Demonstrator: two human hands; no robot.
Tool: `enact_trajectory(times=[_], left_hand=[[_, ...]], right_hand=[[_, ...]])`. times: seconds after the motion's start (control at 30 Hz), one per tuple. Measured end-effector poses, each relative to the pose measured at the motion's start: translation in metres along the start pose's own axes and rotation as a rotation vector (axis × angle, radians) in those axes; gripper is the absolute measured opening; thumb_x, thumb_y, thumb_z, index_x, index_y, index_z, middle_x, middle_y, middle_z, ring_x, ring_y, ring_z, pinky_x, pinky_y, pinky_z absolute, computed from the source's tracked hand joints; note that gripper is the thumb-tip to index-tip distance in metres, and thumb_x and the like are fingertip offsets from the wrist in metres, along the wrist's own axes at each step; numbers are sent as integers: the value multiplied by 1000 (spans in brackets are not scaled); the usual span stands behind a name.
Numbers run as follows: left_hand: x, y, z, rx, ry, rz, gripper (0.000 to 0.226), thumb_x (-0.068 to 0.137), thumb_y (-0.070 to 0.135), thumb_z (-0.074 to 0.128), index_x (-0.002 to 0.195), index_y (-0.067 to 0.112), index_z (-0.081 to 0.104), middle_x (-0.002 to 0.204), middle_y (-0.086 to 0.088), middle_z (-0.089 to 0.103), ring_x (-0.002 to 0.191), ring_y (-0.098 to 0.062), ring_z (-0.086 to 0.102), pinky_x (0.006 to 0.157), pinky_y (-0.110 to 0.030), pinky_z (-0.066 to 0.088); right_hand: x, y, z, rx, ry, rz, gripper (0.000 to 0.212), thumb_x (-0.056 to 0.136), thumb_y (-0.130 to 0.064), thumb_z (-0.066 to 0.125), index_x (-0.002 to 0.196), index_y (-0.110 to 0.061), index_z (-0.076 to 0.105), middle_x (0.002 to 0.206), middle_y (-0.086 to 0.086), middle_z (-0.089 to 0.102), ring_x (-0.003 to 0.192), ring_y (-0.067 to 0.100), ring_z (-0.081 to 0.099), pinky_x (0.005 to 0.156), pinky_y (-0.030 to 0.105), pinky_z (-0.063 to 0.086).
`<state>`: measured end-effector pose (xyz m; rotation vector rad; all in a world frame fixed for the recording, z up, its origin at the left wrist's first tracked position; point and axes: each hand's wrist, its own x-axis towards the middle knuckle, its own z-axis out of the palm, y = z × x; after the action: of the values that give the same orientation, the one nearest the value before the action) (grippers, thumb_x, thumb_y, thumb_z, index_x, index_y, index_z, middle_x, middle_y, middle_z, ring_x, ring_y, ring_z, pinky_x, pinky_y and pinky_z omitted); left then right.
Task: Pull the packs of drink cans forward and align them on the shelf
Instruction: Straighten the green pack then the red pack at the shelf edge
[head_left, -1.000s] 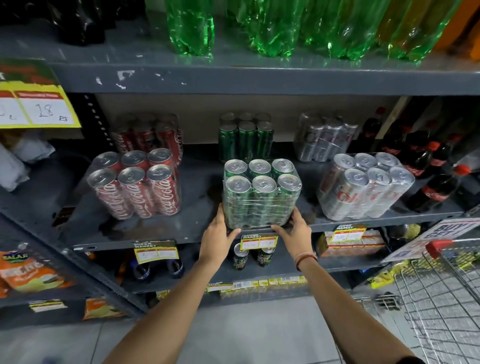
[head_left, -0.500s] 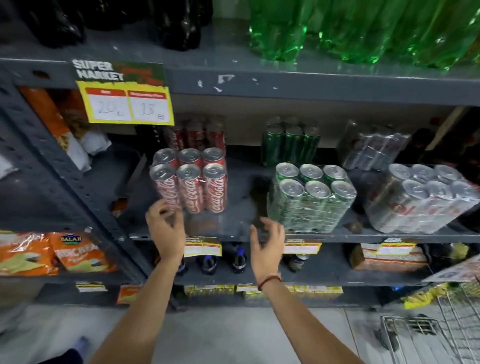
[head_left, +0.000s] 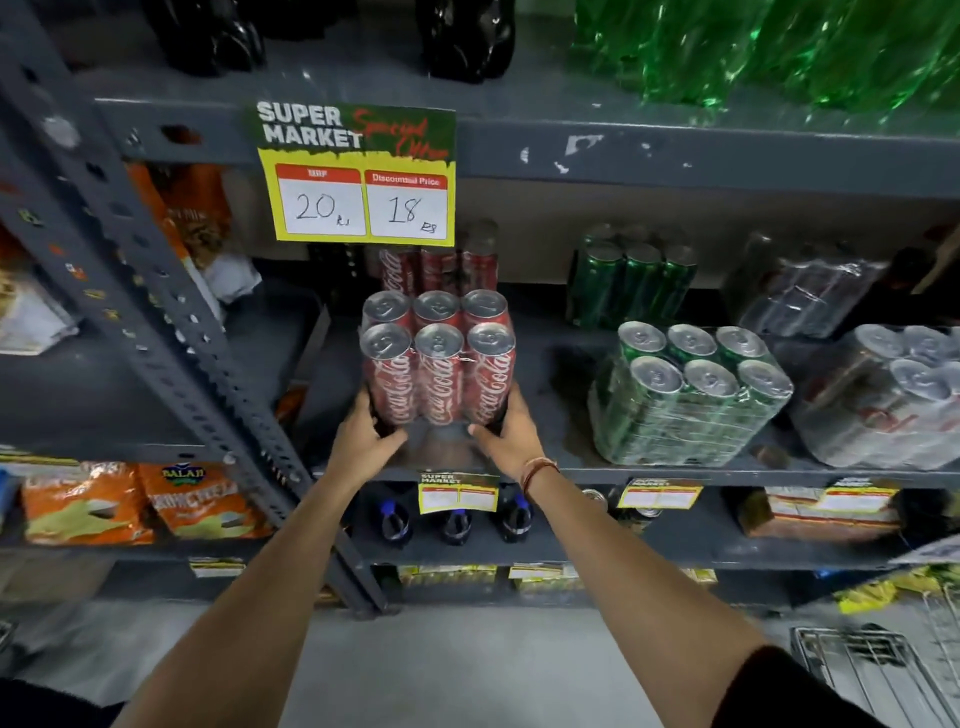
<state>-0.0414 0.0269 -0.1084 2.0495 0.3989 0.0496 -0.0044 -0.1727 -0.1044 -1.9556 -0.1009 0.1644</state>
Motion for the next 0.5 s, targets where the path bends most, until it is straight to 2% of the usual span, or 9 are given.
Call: enact_trajectory(times=[0.1,0.27,0.4,0.5], left_hand=[[-4,0,-4,22,-34,50,85,79,6,70,148,12,20,146,-13,44,132,-30,45,105,-35,37],[-15,-9,-12,77,-70,78,90,78,9,73,150,12,18,149,-13,42,135,-32,42,110,-39,35],[-34,-11,-11,100,-14,143,90,78,13,75,149,10,21,145,-14,47,131,-31,47,103,-28,35],[-44,-12,-10,132,48,179,87,78,16,75,148,11,24,139,-13,54,124,-29,54,98,-27,38]], right_hand=[[-4,3,3,-3,17,-40,74,77,-2,69,140,-15,32,135,10,52,126,25,48,112,46,37],[-19,7,4,-6,35,-46,72,78,0,70,137,-18,34,133,8,53,124,22,49,112,45,37],[-33,10,5,11,63,-73,71,76,3,70,135,-18,37,129,6,54,121,20,50,110,40,38],[-40,11,7,-64,101,-104,70,77,0,71,136,-14,37,128,9,53,120,24,47,106,33,37]])
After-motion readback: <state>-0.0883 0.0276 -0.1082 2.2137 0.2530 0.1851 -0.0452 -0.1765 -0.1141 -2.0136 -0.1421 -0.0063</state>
